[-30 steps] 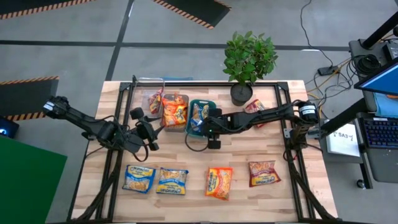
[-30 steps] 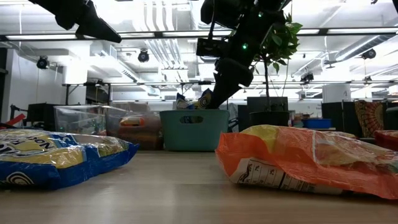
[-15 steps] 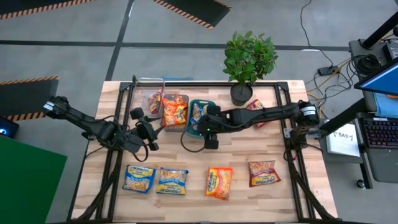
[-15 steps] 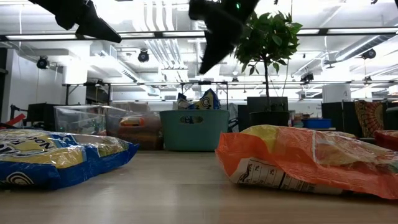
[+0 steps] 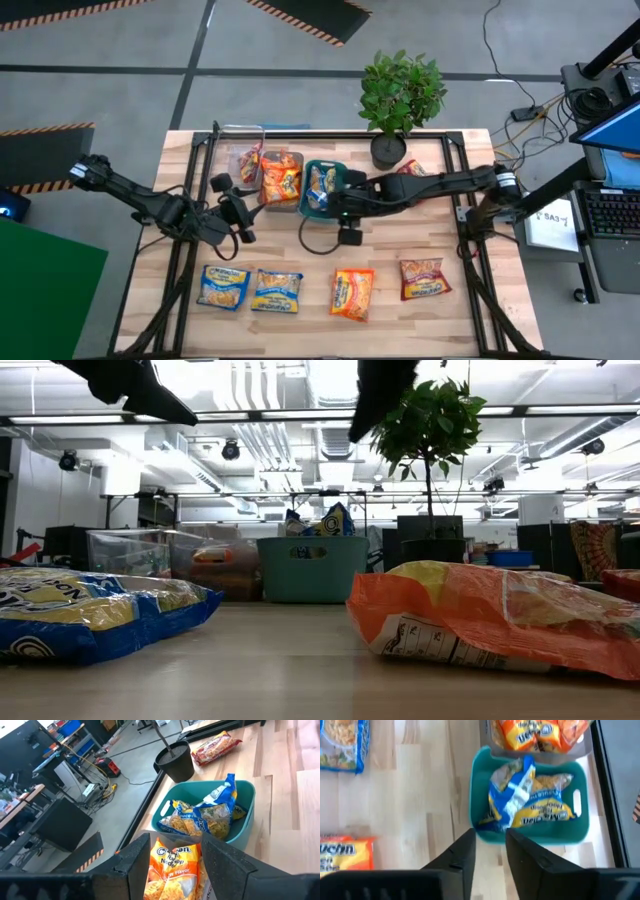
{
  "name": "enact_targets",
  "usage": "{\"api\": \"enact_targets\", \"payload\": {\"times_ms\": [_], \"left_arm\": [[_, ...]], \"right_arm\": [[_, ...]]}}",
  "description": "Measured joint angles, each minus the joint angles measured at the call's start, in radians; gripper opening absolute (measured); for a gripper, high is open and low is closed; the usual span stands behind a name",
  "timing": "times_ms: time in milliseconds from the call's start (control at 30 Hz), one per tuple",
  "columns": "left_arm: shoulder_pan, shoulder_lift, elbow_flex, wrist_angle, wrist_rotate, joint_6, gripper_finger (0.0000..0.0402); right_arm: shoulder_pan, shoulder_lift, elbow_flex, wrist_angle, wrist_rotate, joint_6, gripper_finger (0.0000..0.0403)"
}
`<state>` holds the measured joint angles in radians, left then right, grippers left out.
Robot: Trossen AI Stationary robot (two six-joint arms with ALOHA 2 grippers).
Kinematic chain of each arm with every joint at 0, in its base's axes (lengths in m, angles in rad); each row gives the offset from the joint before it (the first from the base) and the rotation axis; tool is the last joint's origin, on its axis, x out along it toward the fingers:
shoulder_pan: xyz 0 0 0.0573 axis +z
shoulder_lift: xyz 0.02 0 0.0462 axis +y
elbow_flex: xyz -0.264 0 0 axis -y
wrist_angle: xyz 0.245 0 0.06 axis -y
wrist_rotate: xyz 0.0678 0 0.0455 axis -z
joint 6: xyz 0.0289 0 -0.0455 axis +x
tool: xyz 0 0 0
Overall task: Sort Maruchan noodles
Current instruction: Put the red noodle pack into the transparent bin
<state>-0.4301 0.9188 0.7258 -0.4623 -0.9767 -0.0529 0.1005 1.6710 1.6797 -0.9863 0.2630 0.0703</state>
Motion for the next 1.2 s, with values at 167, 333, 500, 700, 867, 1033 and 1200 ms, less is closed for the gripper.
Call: {"api": "enact_targets", "payload": {"times_ms": [167,333,500,700,867,1033,1200], "left_arm": [[0.000,0.000,0.000,0.021,0.001,0.018,0.0159],[0.000,0.000,0.000,0.022,0.001,0.018,0.0159],[0.000,0.000,0.000,0.023,0.001,0.018,0.0159],[0.000,0.000,0.000,0.025,0.000,0.018,0.0159],[0.002,0.000,-0.001,0.027,0.000,0.018,0.0159],[0.014,0.000,-0.001,0.027,0.000,0.018,0.0159],[0.023,0.000,-0.001,0.031,0.000,0.017,0.0159]], "right_arm": [[0.000,-0.098,-0.161,0.082,0.000,0.012,0.0067],[0.000,-0.241,-0.358,0.236,0.002,0.015,0.0048],[0.000,-0.389,-0.554,0.322,0.049,0.084,0.0043],[-0.020,-0.541,-0.750,0.276,0.229,0.307,0.0043],[-0.106,-0.626,-0.891,0.200,0.255,0.465,0.0043],[-0.184,-0.638,-1.041,0.212,0.291,0.581,0.0043],[-0.237,-0.595,-1.099,0.215,0.321,0.722,0.0043]]}}
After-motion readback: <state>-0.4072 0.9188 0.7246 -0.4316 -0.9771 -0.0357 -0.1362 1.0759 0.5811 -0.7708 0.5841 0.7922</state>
